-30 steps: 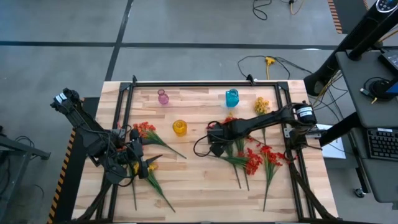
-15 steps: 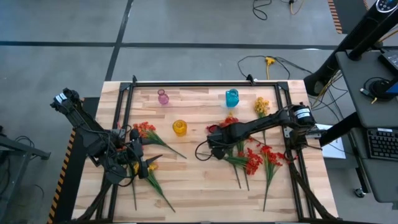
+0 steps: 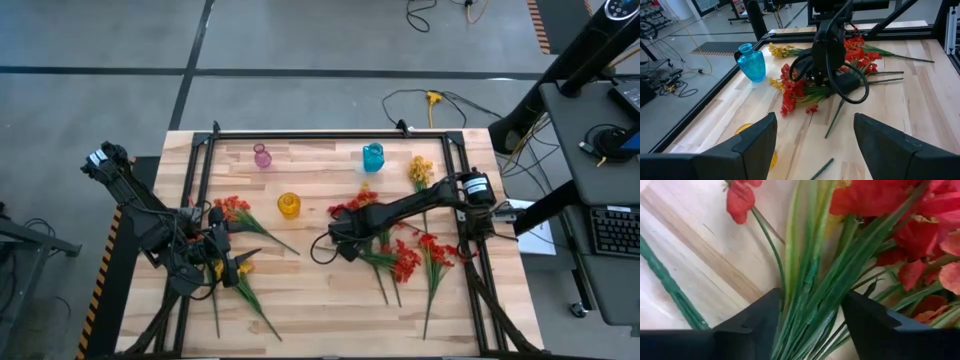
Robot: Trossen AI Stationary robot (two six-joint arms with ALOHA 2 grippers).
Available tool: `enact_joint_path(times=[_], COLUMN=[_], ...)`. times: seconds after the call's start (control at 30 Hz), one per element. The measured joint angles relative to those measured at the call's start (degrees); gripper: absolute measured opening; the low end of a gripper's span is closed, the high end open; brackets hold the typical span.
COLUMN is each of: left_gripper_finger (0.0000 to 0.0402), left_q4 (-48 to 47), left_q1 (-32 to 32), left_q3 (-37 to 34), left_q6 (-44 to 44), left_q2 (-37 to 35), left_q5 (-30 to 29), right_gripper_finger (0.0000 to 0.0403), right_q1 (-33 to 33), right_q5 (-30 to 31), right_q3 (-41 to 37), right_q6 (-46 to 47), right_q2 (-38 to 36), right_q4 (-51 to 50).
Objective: Sort flowers into vase by color
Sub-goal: Put the left red flower into the yellow vase
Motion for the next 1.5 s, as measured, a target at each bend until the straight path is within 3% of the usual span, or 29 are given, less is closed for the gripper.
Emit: enact_joint_path(times=[0.3, 0.47, 1.0, 1.5], left_gripper_finger=[0.0246, 0.0246, 0.0246, 0.0246], left_q4=[0.0, 0.0, 0.0, 0.0], left_q1=[0.0, 0.0, 0.0, 0.0], left_q3=[0.0, 0.0, 0.0, 0.0], left_q6=[0.0, 0.0, 0.0, 0.0], left_q2=[0.0, 0.0, 0.0, 0.0], left_q5=[-0.1, -0.1, -0.3, -0.5], right_gripper_finger=[0.0058, 0.0016, 0.0022, 0.0022], right_q1=[-0.1, -0.1, 0.0, 0.4], right_q5=[3.1, 3.0, 9.9, 25.1], right_q3=[-0.1, -0.1, -0.1, -0.5], right_q6=[-0.5, -1.1, 1.1, 1.0], right_q2=[-0.2, -1.4, -13.7, -27.0], right_q4=[-0.4, -2.0, -12.2, -14.6])
